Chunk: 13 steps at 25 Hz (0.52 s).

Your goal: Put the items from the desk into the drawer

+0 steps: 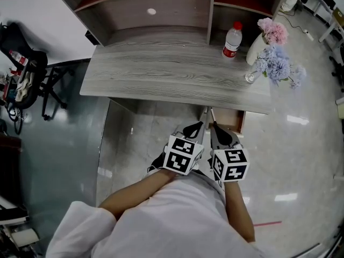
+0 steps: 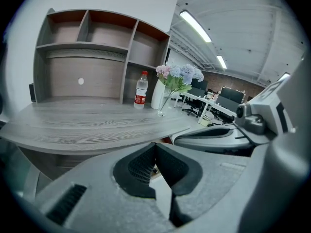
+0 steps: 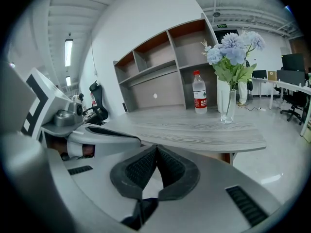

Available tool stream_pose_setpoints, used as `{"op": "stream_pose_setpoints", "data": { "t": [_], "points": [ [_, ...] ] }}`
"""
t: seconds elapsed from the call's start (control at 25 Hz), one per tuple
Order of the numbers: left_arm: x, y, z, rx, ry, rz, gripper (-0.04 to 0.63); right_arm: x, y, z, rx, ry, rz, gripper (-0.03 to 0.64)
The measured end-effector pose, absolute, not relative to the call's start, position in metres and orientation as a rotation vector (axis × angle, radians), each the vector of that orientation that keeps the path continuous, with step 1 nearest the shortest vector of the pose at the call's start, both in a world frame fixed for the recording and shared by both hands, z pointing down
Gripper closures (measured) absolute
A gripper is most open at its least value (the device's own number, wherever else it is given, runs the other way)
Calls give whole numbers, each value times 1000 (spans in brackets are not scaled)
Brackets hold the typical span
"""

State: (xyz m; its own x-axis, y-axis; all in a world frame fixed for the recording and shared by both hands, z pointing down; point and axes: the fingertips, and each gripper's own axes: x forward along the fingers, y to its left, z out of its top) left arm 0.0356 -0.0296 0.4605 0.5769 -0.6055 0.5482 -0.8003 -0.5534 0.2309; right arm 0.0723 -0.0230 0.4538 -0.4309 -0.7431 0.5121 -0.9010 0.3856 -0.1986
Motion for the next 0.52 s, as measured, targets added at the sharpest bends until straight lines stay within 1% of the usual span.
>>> {"op": "stream_pose_setpoints", "data": {
  "t": [0.52],
  "points": [
    [35, -31, 462, 2347, -1133, 575, 594, 71, -22, 456, 1423, -2313, 652, 615]
  ]
}}
